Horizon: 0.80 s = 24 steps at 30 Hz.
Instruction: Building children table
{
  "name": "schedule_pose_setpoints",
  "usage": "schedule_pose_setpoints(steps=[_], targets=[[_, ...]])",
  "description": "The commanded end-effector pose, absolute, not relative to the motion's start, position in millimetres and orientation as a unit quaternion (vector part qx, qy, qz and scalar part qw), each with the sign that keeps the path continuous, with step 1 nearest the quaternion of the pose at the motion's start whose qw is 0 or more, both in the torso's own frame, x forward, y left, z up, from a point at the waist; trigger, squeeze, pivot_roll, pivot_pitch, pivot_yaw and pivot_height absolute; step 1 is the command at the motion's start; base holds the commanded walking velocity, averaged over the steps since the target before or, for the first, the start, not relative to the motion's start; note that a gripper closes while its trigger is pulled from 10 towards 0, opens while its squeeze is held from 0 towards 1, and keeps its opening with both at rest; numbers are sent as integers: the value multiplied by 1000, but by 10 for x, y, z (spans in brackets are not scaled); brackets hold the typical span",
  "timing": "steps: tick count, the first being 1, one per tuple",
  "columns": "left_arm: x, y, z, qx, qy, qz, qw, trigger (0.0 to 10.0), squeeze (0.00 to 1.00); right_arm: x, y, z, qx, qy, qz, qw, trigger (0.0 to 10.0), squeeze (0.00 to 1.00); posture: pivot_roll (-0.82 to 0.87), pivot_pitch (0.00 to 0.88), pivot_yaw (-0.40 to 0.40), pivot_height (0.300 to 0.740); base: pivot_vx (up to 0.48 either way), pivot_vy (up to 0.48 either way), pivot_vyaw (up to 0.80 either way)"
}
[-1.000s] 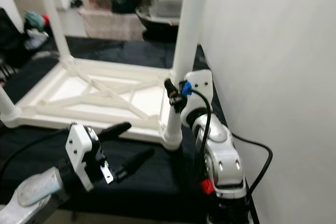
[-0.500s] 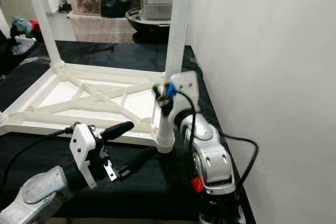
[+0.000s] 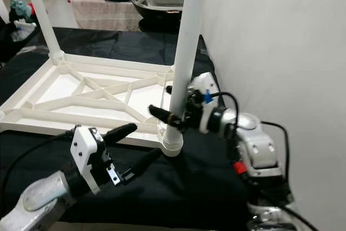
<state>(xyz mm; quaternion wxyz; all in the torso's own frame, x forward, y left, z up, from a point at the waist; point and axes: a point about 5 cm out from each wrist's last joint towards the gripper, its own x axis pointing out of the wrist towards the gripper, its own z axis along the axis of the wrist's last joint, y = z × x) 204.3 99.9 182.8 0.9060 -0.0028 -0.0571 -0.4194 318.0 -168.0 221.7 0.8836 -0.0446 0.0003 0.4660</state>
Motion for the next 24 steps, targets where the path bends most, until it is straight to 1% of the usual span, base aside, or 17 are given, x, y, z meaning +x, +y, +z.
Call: schedule_pose_setpoints(steps=[1,2,3,4,5,6,8,9,10,11,14,17,19,22,23,24], targets=[[2008,1001,1834,2,-53,-423,905,10000,0,3218,-1716,2224,-42,-9,470,882,10000,1000,-38,81,-88,740,0,0,0],[2000,1001,1835,2,-52,-423,905,10000,0,3241,-1732,2221,-41,-10,474,879,10000,1000,-35,82,-88,740,0,0,0],[1994,1009,1843,3,-52,-421,905,10000,0,3263,-1751,2246,-35,-13,486,873,10000,0,-20,90,-88,740,0,0,0],[1989,1017,1853,4,-51,-420,906,10000,0,3283,-1772,2280,-28,-18,499,866,10000,0,-20,90,-88,740,0,0,0],[1989,1017,1853,4,-51,-420,906,10000,0,3283,-1772,2280,-28,-18,499,866,10000,0,-20,90,-88,740,0,0,0],[1983,1028,1859,5,-51,-418,907,10000,0,3291,-1803,2334,-23,-27,507,861,8039,0,-12,97,-85,740,0,0,0],[1979,1036,1862,5,-50,-418,907,10000,0,3294,-1821,2370,-20,-33,510,859,8039,0,-12,97,-85,740,0,0,0],[1971,1047,1863,6,-49,-417,908,10000,0,3273,-1885,2426,-12,-39,523,851,4196,0,-5,101,-88,740,0,0,0],[1965,1054,1862,7,-48,-416,908,10000,0,3259,-1933,2463,-7,-44,534,844,4196,0,-5,101,-88,740,0,0,0],[1961,1061,1860,9,-46,-415,909,10000,0,3241,-2000,2501,-4,-46,543,839,0,0,-2,101,-89,740,0,0,0],[1956,1073,1855,9,-44,-413,910,10000,0,3210,-2099,2533,-13,-43,561,827,0,0,-7,100,-86,740,0,0,0],[1955,1067,1850,9,-43,-413,909,10000,0,3207,-2089,2522,-14,-43,562,826,0,0,-11,98,-87,740,0,0,0],[1957,1063,1849,9,-43,-414,909,10000,0,3202,-2063,2500,-14,-42,568,822,0,0,-17,95,-86,740,0,0,0],[1978,1053,1855,9,-45,-416,908,10000,0,3149,-1947,2380,-6,-33,579,815,0,0,-29,87,-84,740,0,0,0],[1978,1053,1855,9,-45,-416,908,10000,0,3149,-1947,2380,-6,-33,579,815,0,0,-29,87,-84,740,0,0,0],[1987,1051,1857,9,-46,-416,908,10000,0,3128,-1924,2324,-3,-29,568,823,0,0,-37,85,-81,740,0,0,0]])
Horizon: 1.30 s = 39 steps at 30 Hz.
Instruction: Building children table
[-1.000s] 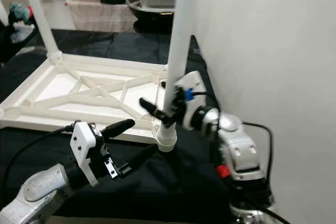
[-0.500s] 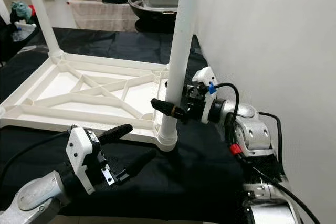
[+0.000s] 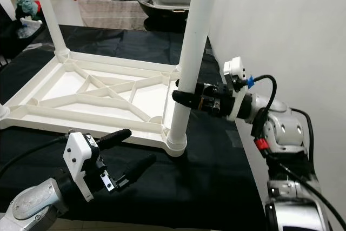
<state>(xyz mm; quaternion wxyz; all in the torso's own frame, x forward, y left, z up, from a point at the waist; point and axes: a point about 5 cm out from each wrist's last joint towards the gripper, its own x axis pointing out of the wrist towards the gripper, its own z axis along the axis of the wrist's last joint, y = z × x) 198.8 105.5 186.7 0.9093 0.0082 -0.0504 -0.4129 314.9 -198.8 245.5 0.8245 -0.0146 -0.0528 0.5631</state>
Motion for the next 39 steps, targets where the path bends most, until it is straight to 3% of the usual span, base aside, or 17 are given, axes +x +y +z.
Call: schedule_pose_setpoints(steps=[1,5,6,7,10,14,25,26,28,29,31,33,34,35,37,39], targets=[[1993,1051,1857,9,-46,-417,908,10000,0,3118,-1919,2291,0,-27,560,828,0,0,-39,83,-82,740,0,0,0],[2005,1051,1861,10,-47,-418,907,10000,0,3055,-1878,2091,-4,17,510,860,0,0,-47,78,-88,740,0,0,0],[2013,1054,1861,11,-48,-418,907,10000,0,3076,-1836,1792,-49,100,363,925,0,0,-37,76,-96,740,0,0,0],[2013,1054,1861,11,-48,-418,907,10000,0,3076,-1836,1792,-49,100,363,925,0,0,-37,76,-96,740,0,0,0],[2031,1066,1863,12,-50,-415,909,10000,0,2926,-1642,1670,-79,139,153,975,0,0,-48,74,-95,740,0,0,0],[2056,1041,1861,8,-54,-416,908,10000,0,2845,-1477,1670,-92,136,110,980,0,0,-64,56,-95,740,0,0,0],[2092,996,1855,5,-60,-419,906,10000,0,2958,-1439,1738,-63,138,90,984,0,0,-66,42,-105,740,0,0,0],[2087,997,1856,5,-60,-420,906,10000,0,2997,-1407,1819,-47,114,108,987,10000,0,-62,44,-105,740,0,0,0],[2083,999,1855,4,-60,-420,906,10000,0,3023,-1360,1916,-33,87,129,987,10000,0,-62,44,-104,740,0,0,0],[2078,1000,1855,4,-59,-420,906,10000,0,3049,-1343,2003,-11,63,146,987,10000,1000,-63,45,-101,740,0,0,0],[2072,998,1849,4,-58,-421,905,10000,0,3067,-1309,2170,24,10,225,974,10000,1000,-59,48,-101,740,0,0,0],[2070,997,1846,4,-58,-421,905,10000,0,3070,-1325,2228,23,-10,247,969,10000,1000,-59,48,-101,740,0,0,0],[2063,995,1848,4,-58,-422,905,10000,0,3035,-1334,2299,25,-27,308,951,10000,1000,-53,53,-99,740,0,0,0],[2063,995,1848,4,-58,-422,905,10000,0,3035,-1334,2299,25,-27,308,951,10000,1000,-53,53,-99,740,0,0,0],[2040,1008,1856,5,-56,-422,905,10000,0,3015,-1512,2402,-8,-43,404,914,10000,1000,-40,66,-92,740,0,0,0],[2030,1018,1860,5,-55,-422,905,10000,0,3027,-1607,2458,-10,-47,426,903,10000,1000,-38,72,-88,740,0,0,0]])
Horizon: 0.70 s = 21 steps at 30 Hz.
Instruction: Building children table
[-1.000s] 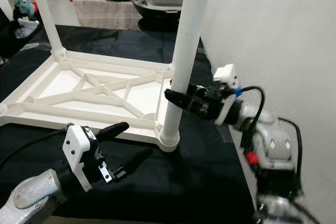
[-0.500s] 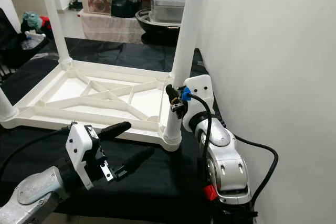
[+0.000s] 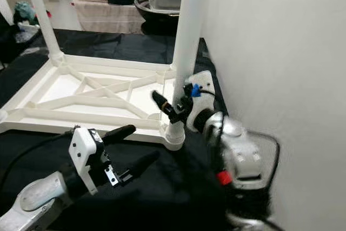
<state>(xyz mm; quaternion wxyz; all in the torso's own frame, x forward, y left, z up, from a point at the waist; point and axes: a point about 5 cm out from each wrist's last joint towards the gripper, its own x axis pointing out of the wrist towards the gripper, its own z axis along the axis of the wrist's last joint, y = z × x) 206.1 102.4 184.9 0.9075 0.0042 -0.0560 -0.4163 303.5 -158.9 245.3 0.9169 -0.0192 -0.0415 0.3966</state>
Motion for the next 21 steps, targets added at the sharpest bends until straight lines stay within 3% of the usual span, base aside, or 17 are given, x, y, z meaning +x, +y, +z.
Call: schedule_pose_setpoints(steps=[1,4,9,10,11,12,13,14,16,17,21], targets=[[2030,1018,1860,5,-55,-422,905,10000,0,3027,-1607,2458,-10,-47,426,903,10000,1000,-38,72,-88,740,0,0,0],[2001,1040,1857,7,-49,-422,905,10000,0,3098,-1807,2592,-1,-50,472,880,10000,1000,-27,92,-79,740,0,0,0],[1974,1047,1857,8,-44,-423,905,10000,0,3260,-1873,2715,-16,-61,487,871,10000,1000,-15,95,-72,740,0,0,0],[1968,1047,1865,7,-44,-423,905,10000,0,3325,-1863,2769,-19,-70,491,868,10000,812,-8,98,-70,740,0,0,0],[1968,1047,1865,7,-44,-423,905,10000,0,3325,-1863,2769,-19,-70,491,868,10000,812,-8,98,-70,740,0,0,0],[1966,1050,1869,7,-43,-423,905,10000,0,3360,-1842,2805,-22,-76,500,863,10000,0,-5,100,-68,740,0,0,0],[1964,1057,1874,8,-42,-422,905,10000,0,3374,-1823,2838,-18,-83,519,851,10000,0,-1,102,-68,740,0,0,0],[1963,1066,1875,10,-41,-422,906,10000,0,3372,-1820,2859,-16,-87,535,840,8863,0,3,104,-68,740,0,0,0],[1962,1072,1874,11,-40,-422,906,10000,0,3368,-1822,2870,-15,-90,545,833,8863,0,2,103,-67,740,0,0,0],[1963,1076,1875,11,-40,-421,906,10000,0,3362,-1848,2882,-13,-92,555,826,0,0,0,101,-66,740,0,0,0],[1966,1078,1874,11,-40,-420,906,10000,0,3322,-1910,2885,-13,-89,581,809,0,0,-2,100,-66,740,0,0,0]])
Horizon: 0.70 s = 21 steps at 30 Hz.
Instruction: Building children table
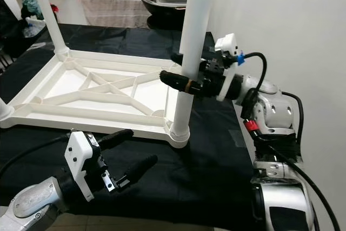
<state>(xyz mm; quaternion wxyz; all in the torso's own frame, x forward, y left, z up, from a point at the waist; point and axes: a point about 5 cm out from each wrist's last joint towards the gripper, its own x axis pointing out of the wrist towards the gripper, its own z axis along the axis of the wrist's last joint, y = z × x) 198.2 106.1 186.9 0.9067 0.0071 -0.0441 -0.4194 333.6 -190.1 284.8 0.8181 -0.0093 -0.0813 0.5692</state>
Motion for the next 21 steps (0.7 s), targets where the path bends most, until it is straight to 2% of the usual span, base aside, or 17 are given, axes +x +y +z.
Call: schedule_pose_setpoints(steps=[1,5,7,8,9,10,11,12,13,15,17,19,20,21], targets=[[1969,1076,1875,11,-40,-420,907,10000,0,3308,-1941,2876,-9,-85,587,805,0,0,-8,97,-67,740,0,0,0],[1978,1073,1876,11,-41,-420,906,10000,0,3288,-1981,2801,-3,-72,587,806,0,0,-17,94,-67,740,0,0,0],[1994,1068,1876,10,-42,-421,906,10000,0,3275,-1928,2606,-12,-46,548,835,0,0,-38,84,-72,740,0,0,0],[1994,1068,1876,10,-42,-421,906,10000,0,3275,-1928,2606,-12,-46,548,835,0,0,-38,84,-72,740,0,0,0],[2005,1062,1877,10,-44,-421,906,10000,0,3266,-1807,2443,0,-25,501,865,0,0,-46,81,-69,740,0,0,0],[2005,1062,1877,10,-44,-421,906,10000,0,3266,-1807,2443,0,-25,501,865,0,0,-46,81,-69,740,0,0,0],[2019,1054,1877,9,-45,-422,905,10000,0,3216,-1688,2296,5,-5,468,883,0,0,-51,79,-72,740,0,0,0],[2019,1054,1877,9,-45,-422,905,10000,0,3216,-1688,2296,5,-5,468,883,0,0,-51,79,-72,740,0,0,0],[2038,1044,1877,9,-47,-424,905,10000,0,3131,-1474,2119,-3,29,425,905,0,0,-63,68,-68,740,0,0,0],[2038,1044,1877,9,-47,-424,905,10000,0,3131,-1474,2119,-3,29,425,905,0,0,-63,68,-68,740,0,0,0],[2092,1019,1880,10,-54,-427,902,10000,0,3100,-1332,1898,-35,94,210,972,0,0,-73,43,-72,740,0,0,0],[2092,1019,1880,10,-54,-427,902,10000,0,3100,-1332,1898,-35,94,210,972,0,0,-73,43,-72,740,0,0,0],[2121,1008,1891,11,-60,-429,901,10000,0,3106,-1219,1902,-31,99,153,983,0,0,-71,31,-79,740,0,0,0],[2143,1004,1901,13,-64,-427,902,10000,0,3135,-1097,1962,-33,93,145,985,0,0,-68,23,-80,740,0,0,0]])
